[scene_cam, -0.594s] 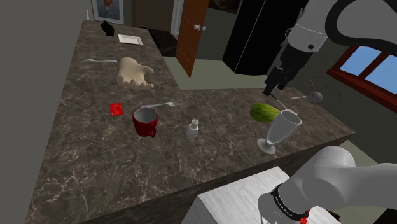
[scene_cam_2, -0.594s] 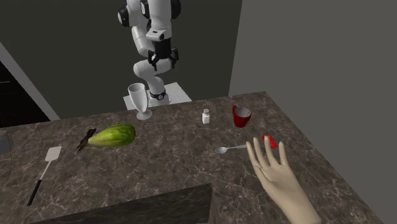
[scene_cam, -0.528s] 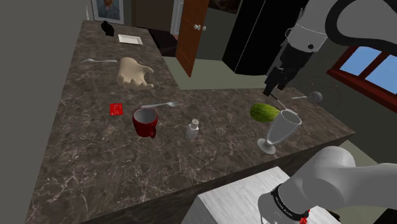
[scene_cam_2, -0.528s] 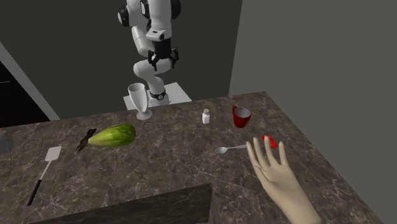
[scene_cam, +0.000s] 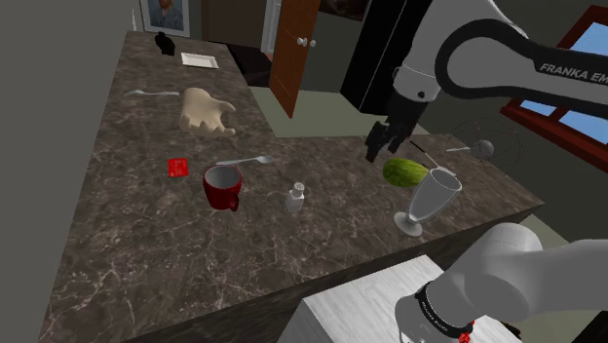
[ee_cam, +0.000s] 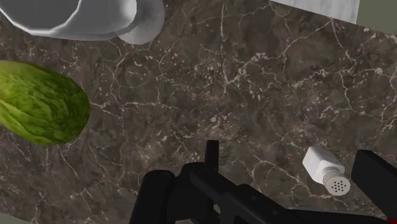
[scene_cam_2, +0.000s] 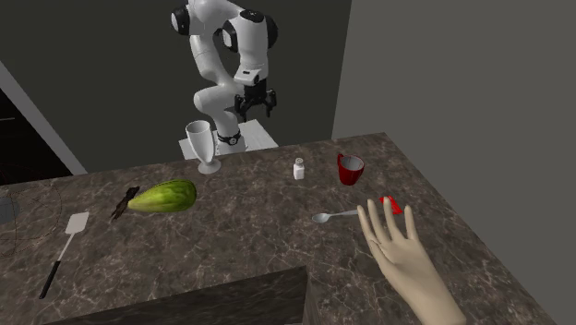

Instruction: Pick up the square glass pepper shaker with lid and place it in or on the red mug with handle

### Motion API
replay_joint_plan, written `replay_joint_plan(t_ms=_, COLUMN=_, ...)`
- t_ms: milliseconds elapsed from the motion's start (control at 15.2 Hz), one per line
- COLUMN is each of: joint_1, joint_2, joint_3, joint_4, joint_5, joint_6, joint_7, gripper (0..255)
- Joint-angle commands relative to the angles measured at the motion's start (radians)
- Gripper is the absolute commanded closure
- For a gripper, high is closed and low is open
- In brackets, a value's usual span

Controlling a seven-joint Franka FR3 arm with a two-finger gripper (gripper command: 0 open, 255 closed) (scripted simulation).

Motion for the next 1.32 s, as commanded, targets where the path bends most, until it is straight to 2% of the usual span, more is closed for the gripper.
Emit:
replay_joint_plan(t_ms=0, joint_1=0.008, joint_2=0.055, joint_3=0.014, joint_4=-0.01, joint_5=0.016, joint_6=0.06, joint_7=0.015, gripper=0)
replay_joint_plan(t_ms=462, joint_1=0.039, joint_2=0.265, joint_3=0.067, joint_4=-0.009, joint_5=0.066, joint_6=0.248, joint_7=0.066, gripper=0)
replay_joint_plan(t_ms=990, joint_1=0.071, joint_2=0.545, joint_3=0.123, joint_4=0.068, joint_5=0.095, joint_6=0.433, joint_7=0.121, gripper=0)
replay_joint_plan(t_ms=1254, joint_1=0.073, joint_2=0.577, joint_3=0.128, joint_4=0.049, joint_5=0.095, joint_6=0.483, joint_7=0.125, gripper=0)
